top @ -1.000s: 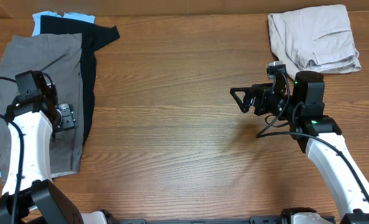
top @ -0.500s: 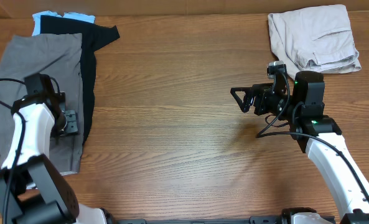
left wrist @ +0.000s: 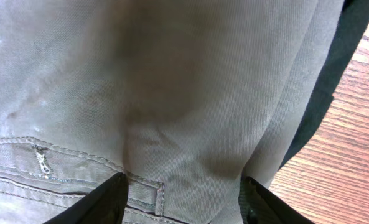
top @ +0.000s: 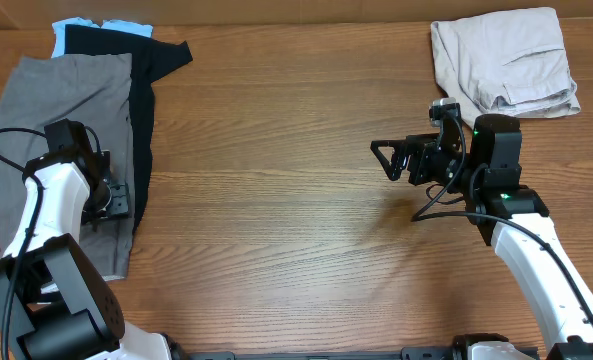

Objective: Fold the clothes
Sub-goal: 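Reach the left gripper down onto the grey shorts on the pile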

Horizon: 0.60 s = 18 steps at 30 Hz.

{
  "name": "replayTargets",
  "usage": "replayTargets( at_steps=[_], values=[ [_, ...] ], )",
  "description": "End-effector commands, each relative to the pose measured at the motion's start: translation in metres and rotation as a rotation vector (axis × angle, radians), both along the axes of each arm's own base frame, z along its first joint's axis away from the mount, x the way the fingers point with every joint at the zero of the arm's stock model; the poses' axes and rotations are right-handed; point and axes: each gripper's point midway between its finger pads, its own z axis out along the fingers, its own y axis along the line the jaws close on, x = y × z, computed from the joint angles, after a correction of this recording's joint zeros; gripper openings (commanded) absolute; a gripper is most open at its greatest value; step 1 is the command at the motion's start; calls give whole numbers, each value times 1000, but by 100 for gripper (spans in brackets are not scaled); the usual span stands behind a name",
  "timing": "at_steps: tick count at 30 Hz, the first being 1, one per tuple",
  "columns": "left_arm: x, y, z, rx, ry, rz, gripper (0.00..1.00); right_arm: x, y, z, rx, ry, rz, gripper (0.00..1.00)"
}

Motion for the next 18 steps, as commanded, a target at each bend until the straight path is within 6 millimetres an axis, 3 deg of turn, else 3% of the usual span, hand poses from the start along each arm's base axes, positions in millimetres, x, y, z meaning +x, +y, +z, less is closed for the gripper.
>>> replayTargets(
  at_steps=[1,9,13,18],
  values=[
    [6,-1,1,-3,-8,-26,59,5,1,10,0,-28,3,100],
    [12,0,2,3,-34,-27,55,5,1,10,0,-29,3,100],
    [14,1,2,7,-42,-27,44,5,1,10,0,-29,3,100],
    [15,1,0,1,-40,-27,42,5,1,10,0,-29,3,100]
  ],
)
